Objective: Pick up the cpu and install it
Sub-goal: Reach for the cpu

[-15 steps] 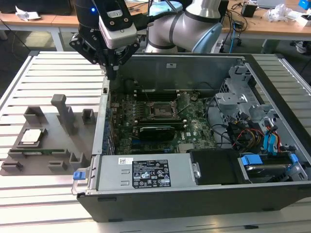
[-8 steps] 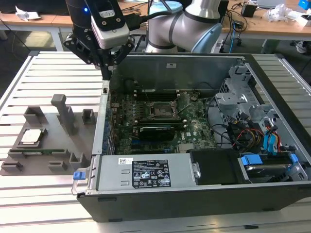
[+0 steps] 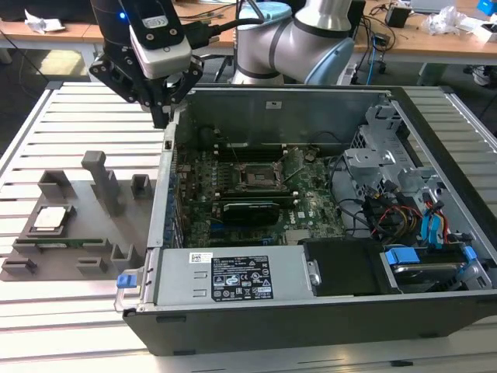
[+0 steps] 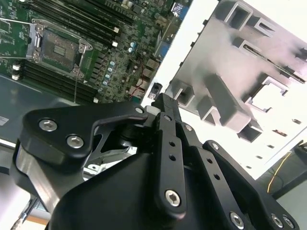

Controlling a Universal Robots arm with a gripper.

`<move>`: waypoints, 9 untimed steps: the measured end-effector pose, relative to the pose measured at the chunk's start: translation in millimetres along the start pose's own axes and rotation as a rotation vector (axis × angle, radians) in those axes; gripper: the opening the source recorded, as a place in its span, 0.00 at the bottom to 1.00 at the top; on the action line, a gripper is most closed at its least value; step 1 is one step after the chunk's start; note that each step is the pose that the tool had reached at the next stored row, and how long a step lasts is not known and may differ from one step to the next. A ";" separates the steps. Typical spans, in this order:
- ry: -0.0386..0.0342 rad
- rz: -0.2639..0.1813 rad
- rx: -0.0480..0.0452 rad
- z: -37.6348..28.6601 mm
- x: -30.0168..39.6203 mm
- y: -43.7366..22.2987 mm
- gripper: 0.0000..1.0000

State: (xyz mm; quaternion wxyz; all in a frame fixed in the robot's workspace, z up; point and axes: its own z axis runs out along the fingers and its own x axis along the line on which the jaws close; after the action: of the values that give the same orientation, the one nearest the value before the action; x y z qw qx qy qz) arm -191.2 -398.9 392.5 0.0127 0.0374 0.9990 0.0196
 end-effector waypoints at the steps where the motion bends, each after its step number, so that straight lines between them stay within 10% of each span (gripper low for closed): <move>1: 0.0000 0.000 0.0000 0.0 1.7 -0.1 0.11; 9: -0.0001 0.000 -0.0001 -0.1 11.1 -0.8 0.11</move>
State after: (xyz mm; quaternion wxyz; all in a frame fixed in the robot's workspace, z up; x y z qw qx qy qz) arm -202.3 -398.9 392.4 0.0127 0.0374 0.9990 0.0197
